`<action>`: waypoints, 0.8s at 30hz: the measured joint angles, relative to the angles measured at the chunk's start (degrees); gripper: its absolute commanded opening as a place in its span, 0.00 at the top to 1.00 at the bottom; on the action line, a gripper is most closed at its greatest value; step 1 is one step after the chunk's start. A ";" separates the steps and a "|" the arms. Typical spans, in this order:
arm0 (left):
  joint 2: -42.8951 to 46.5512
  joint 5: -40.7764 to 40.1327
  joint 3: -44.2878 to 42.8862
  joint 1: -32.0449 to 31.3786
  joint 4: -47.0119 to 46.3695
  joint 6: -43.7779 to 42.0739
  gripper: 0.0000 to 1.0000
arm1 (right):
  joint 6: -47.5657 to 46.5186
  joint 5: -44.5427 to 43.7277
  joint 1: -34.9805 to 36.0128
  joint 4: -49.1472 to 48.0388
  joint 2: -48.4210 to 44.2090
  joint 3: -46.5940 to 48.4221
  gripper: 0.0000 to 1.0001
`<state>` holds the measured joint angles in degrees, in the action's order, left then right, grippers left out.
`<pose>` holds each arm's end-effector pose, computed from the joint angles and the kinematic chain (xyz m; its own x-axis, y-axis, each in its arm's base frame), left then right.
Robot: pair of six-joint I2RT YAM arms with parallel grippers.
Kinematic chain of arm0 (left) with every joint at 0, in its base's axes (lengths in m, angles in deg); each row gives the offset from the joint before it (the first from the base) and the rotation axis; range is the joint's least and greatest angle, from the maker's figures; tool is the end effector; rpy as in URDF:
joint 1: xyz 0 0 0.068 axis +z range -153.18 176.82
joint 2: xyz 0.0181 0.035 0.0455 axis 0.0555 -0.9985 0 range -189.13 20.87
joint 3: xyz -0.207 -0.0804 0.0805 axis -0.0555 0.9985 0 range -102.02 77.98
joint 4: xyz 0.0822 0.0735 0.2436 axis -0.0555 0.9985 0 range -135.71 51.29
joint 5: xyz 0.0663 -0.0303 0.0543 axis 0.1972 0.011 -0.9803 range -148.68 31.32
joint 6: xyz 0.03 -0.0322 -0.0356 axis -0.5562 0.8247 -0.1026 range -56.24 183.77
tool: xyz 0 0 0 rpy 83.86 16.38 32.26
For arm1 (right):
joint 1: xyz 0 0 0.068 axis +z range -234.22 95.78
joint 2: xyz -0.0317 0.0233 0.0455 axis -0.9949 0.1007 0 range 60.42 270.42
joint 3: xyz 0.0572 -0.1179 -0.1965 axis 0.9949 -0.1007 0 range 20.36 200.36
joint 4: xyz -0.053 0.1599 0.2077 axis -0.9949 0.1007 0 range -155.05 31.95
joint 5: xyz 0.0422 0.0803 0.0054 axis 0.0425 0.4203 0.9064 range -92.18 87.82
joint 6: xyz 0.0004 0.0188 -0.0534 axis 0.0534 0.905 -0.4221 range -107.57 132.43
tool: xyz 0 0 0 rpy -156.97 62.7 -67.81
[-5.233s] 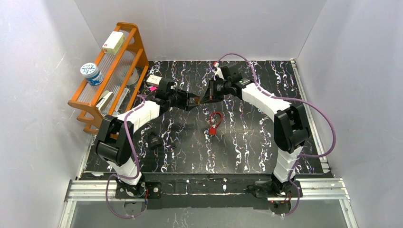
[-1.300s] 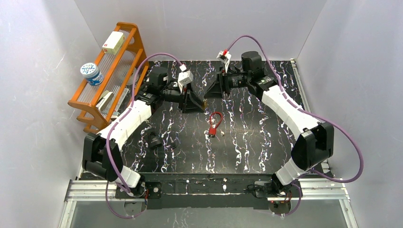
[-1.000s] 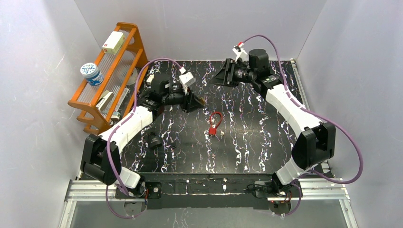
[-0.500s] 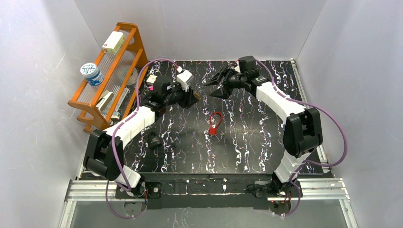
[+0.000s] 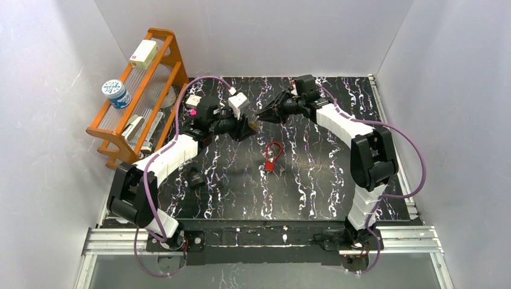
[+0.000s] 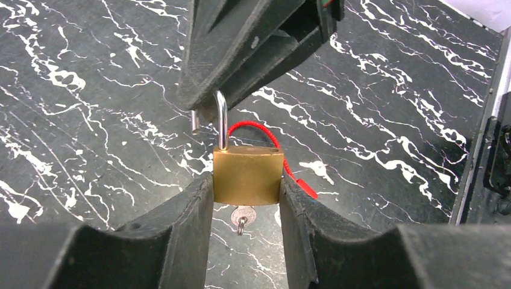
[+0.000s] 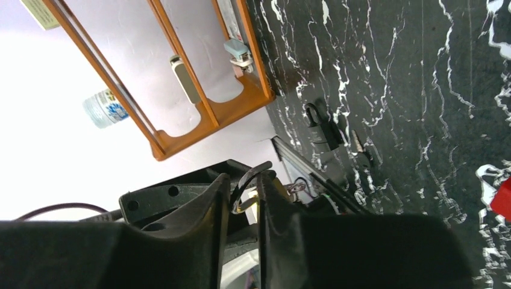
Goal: Unlock with the key
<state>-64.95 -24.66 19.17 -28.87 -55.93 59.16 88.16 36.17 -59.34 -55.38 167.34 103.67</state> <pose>0.3121 -0.1746 0.2473 -0.1920 0.1663 -0.9672 0.8602 0.5030 -0.0843 0.3778 0.2023 0.2263 -0.8985 0.4211 0.1239 0.2851 0.3453 0.8942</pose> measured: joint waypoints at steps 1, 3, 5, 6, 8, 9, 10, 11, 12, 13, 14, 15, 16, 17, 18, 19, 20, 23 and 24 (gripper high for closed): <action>-0.13 0.72 0.00 0.00 0.22 0.13 1.00 | -0.63 0.02 0.00 0.09 0.24 0.28 0.80; -0.42 1.88 0.00 0.02 0.26 0.15 1.00 | -1.99 0.15 0.00 -0.11 0.42 0.98 0.83; -0.70 2.75 -0.04 0.00 0.24 0.15 1.00 | -3.17 0.66 0.04 -0.55 0.42 1.53 0.82; -0.79 2.99 -0.07 0.02 0.17 0.15 1.00 | -3.98 0.85 0.13 -0.81 0.42 1.68 0.78; -0.81 3.34 -0.07 0.09 0.24 0.15 1.00 | -5.40 1.09 0.15 -1.01 0.42 1.68 0.62; -0.85 3.45 -0.07 0.07 0.26 0.15 1.00 | -6.03 1.25 0.11 -1.05 0.42 1.68 0.52; -0.94 3.61 -0.07 0.04 0.42 0.15 1.00 | -6.88 1.25 0.04 -0.96 0.42 1.77 0.45; -1.03 3.69 -0.07 0.00 0.57 0.15 1.00 | -7.74 1.07 -0.07 -0.81 0.44 1.97 0.40; -1.18 3.54 -0.09 0.00 0.70 0.13 1.00 | -8.79 0.81 -0.24 -0.61 0.48 2.25 0.36; -1.49 3.34 -0.13 0.00 0.90 0.11 1.00 | -9.70 0.55 -0.55 -0.46 0.48 2.51 0.34; -1.88 3.06 -0.22 -0.02 1.07 0.13 1.00 | -10.64 0.31 -0.96 -0.37 0.50 2.62 0.33; -2.36 2.64 -0.28 -0.04 1.22 0.13 1.00 | -11.54 0.09 -1.51 -0.33 0.48 2.67 0.32; -2.97 2.32 -0.28 -0.04 1.27 0.20 1.00 | -12.26 -0.28 -2.16 -0.15 0.50 2.67 0.32; -3.74 1.81 -0.33 -0.07 1.29 0.42 1.00 | -13.03 -0.72 -3.08 0.07 0.48 2.51 0.31; -4.63 1.25 -0.42 -0.07 1.44 0.81 1.00 | -13.62 -1.11 -4.11 0.24 0.48 2.23 0.32; -5.62 0.57 -0.70 -0.07 1.75 1.31 1.00 | -14.34 -1.57 -5.20 0.46 0.39 1.77 0.32; -6.71 -0.35 -1.14 -0.07 2.25 1.99 1.00 | -14.84 -2.08 -6.12 0.55 0.28 1.20 0.33; -10.75 -4.42 -4.37 -0.11 5.18 5.16 1.00 | -17.09 -3.96 -9.51 1.70 -0.85 -2.29 0.34; -12.41 -6.12 -6.12 -0.15 6.51 6.25 1.00 | -17.75 -4.57 -10.40 2.43 -1.31 -3.30 0.34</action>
<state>-77.36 -30.78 13.05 -29.03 -49.42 65.42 70.41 31.60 -69.74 -52.95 166.02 100.37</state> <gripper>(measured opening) 0.376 0.662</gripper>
